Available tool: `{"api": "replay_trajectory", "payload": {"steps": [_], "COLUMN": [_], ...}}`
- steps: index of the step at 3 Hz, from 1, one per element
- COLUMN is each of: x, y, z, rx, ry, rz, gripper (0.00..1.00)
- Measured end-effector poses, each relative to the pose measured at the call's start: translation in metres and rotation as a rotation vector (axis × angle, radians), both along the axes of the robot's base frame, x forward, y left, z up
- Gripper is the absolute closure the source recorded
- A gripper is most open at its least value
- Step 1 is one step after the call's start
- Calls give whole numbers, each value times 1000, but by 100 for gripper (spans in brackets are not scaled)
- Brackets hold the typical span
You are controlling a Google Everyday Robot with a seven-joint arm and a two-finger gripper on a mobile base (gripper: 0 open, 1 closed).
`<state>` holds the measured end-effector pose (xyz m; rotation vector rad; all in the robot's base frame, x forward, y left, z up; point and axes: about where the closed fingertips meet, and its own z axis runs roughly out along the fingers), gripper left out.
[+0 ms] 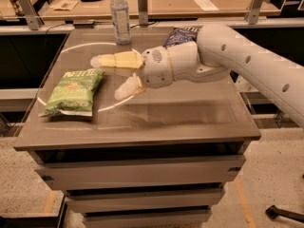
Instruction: Move blue plastic bottle near blue chip bag
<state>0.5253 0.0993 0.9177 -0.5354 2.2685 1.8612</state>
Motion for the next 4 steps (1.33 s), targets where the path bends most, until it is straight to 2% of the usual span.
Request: {"api": "replay_trajectory", "payload": {"steps": [1, 3, 4], "x": [-13, -26, -26], "y": [2, 28, 30], "z": [-10, -24, -24], "rx": [-18, -26, -26], "ry": [29, 95, 98], "rz": [13, 92, 95], "gripper": [0, 0, 0]}}
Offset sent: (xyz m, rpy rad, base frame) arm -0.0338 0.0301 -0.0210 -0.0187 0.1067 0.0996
